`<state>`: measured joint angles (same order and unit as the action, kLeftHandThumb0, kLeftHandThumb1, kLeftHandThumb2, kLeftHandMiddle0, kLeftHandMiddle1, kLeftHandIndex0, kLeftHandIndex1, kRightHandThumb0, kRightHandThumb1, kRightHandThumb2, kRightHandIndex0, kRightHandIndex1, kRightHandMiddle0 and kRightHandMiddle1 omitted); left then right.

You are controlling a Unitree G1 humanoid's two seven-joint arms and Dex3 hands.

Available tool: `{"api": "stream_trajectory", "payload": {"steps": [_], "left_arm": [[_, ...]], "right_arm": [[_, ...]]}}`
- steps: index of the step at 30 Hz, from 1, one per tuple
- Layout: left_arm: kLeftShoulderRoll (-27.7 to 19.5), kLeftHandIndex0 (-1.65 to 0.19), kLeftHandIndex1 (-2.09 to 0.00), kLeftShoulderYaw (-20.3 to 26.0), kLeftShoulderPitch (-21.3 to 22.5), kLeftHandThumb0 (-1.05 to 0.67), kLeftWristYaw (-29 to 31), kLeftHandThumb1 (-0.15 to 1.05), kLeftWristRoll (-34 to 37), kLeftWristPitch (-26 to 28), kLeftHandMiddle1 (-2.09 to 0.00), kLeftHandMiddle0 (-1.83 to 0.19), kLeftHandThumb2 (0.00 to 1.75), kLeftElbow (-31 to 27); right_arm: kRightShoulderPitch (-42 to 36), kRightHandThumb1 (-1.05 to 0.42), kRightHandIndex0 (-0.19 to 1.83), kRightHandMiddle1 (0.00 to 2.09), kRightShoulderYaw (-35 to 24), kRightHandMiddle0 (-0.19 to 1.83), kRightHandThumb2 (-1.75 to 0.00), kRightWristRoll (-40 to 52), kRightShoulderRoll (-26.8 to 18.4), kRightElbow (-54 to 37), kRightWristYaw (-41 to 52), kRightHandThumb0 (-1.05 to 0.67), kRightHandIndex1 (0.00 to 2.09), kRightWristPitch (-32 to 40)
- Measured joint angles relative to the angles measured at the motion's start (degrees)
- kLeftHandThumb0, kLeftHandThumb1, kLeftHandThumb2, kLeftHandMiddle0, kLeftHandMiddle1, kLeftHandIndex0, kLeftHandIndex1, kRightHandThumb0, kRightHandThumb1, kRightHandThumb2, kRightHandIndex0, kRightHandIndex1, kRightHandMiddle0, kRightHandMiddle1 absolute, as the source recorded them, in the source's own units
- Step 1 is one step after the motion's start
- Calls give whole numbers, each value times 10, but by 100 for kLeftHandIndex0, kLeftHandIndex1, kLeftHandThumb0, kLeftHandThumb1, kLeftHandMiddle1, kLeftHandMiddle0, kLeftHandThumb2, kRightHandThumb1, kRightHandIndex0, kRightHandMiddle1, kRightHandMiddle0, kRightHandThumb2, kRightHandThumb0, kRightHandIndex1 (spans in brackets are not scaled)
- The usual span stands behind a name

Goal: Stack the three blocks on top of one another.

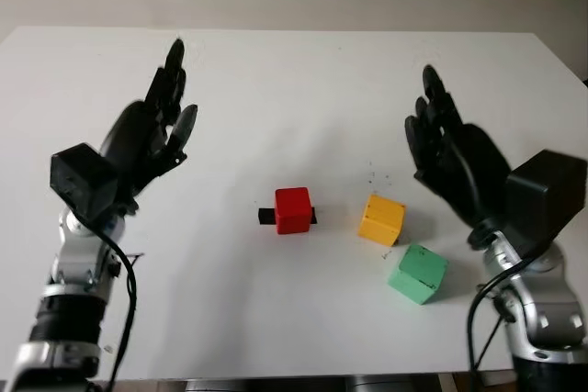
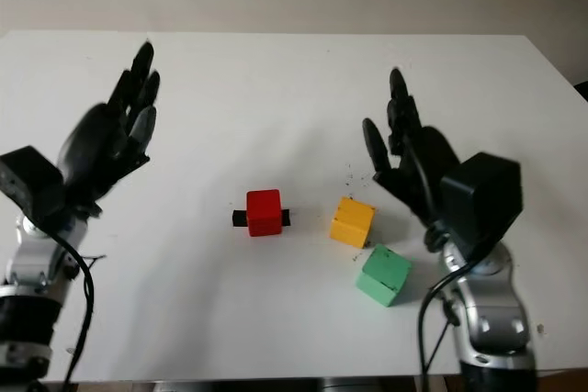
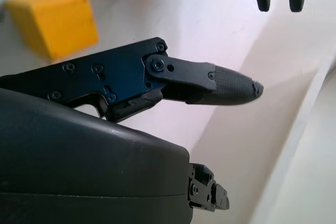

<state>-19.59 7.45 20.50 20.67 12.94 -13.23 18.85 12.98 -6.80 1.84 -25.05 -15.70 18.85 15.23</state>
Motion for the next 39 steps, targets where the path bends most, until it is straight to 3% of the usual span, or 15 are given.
{"api": "stream_trajectory", "payload": {"steps": [4,6,10,12,19,28,39], "left_arm": [[29,19,0,3,-26,-83,-15,105,13,23,0,19,65,-32],[41,19,0,8,-39,-81,-24,105,20,34,0,19,67,-52],[54,19,0,20,-70,-80,-33,105,37,62,0,19,68,-96],[56,19,0,23,-79,-79,-32,105,41,71,0,19,68,-110],[58,19,0,26,-81,-78,-24,105,46,78,0,19,69,-124],[58,19,0,29,-81,-79,-29,105,46,94,0,19,66,-128],[57,19,0,32,-80,-78,-30,105,43,106,0,19,66,-146]], "right_arm": [[35,-103,-18,6,-8,-13,-12,20,-37,14,48,-68,3,6],[52,-95,-12,13,-6,0,-5,5,-69,18,72,-67,7,7],[86,-84,0,20,19,16,-2,-77,-174,41,130,-64,12,-67],[107,-76,3,23,34,24,-1,-108,-210,52,156,-52,12,-112],[176,-72,9,18,89,35,-5,-194,-288,78,221,-47,11,-234],[209,-73,14,14,145,42,-5,-280,-320,136,230,-46,9,-435],[209,-81,12,11,177,44,-7,-342,-306,253,126,-52,5,-586]]}}
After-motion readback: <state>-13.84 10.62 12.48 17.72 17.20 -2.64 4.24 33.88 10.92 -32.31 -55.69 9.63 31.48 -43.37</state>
